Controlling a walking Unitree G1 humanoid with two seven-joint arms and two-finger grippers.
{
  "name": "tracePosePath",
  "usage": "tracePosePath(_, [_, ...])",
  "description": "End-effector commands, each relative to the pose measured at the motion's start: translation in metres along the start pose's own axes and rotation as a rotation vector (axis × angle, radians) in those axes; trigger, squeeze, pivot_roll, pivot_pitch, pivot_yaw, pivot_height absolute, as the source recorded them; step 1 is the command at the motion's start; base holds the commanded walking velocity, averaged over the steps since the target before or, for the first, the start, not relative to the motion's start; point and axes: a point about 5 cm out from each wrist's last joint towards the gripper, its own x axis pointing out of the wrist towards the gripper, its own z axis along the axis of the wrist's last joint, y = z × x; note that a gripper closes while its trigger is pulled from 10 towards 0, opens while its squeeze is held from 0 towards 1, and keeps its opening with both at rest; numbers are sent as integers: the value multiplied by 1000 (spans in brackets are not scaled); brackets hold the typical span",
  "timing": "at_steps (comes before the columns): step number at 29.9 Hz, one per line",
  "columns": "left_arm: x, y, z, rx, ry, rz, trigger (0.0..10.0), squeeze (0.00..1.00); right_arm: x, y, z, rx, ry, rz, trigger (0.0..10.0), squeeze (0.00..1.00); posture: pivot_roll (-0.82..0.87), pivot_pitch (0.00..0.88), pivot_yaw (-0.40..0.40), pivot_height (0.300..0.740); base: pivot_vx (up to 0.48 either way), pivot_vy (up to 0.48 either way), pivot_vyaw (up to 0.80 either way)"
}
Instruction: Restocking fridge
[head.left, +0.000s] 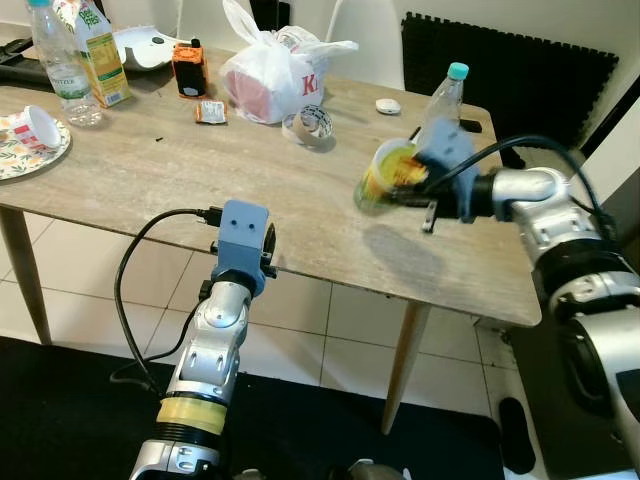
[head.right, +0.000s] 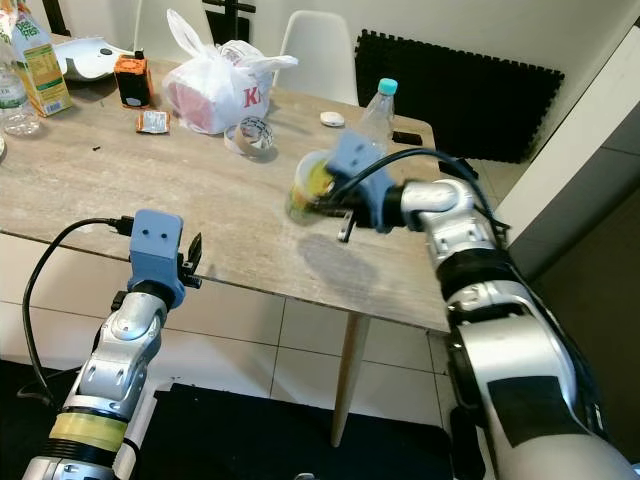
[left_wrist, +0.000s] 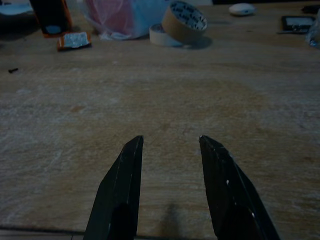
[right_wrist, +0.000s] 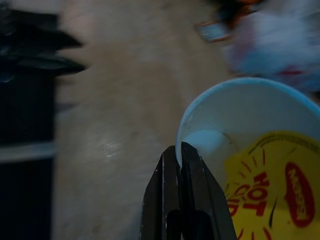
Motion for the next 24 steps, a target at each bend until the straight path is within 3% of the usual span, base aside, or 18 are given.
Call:
tracePosePath(1, [0, -5, -3, -7, 11, -19, 10000, 0, -10, -4, -6, 35, -16, -86, 10000, 0, -7, 59, -135, 740, 0, 0, 0])
tracePosePath(2, [-1, -3, -4, -5, 13, -17, 10000, 0, -15, -4, -10, 38, -28, -157, 10000, 0, -9, 60, -132, 740, 0, 0, 0])
tracePosePath(3, [-3, 2, -5, -3, 12, -13, 10000, 0, -25, 2, -30, 54, -5, -329, 10000, 0, -18, 59, -119, 740, 0, 0, 0])
tracePosePath(8, [-6, 4, -3, -14, 1, -11, 10000, 0, -32, 12, -48, 81, 20, -455, 10000, 0, -14, 61, -108, 740, 0, 0, 0])
tracePosePath(11, [-10, 3, 16, -42, -108, -40, 10000, 0, -42, 29, -65, 213, -78, -721, 10000, 0, -12, 50, -82, 740, 0, 0, 0])
tracePosePath(16, [-12, -1, 23, -18, -152, -69, 10000, 0, -47, 33, -67, 283, -132, -825, 10000, 0, -6, 51, -73, 740, 0, 0, 0])
tracePosePath(18, [-13, -5, 28, 22, -173, -88, 10000, 0, -55, 37, -72, 320, -152, -935, 10000, 0, 8, 47, -65, 740, 0, 0, 0])
tracePosePath(24, [-24, -9, 27, 49, -169, -105, 10000, 0, -61, 45, -83, 289, -103, -1021, 10000, 0, 27, 44, -59, 740, 0, 0, 0])
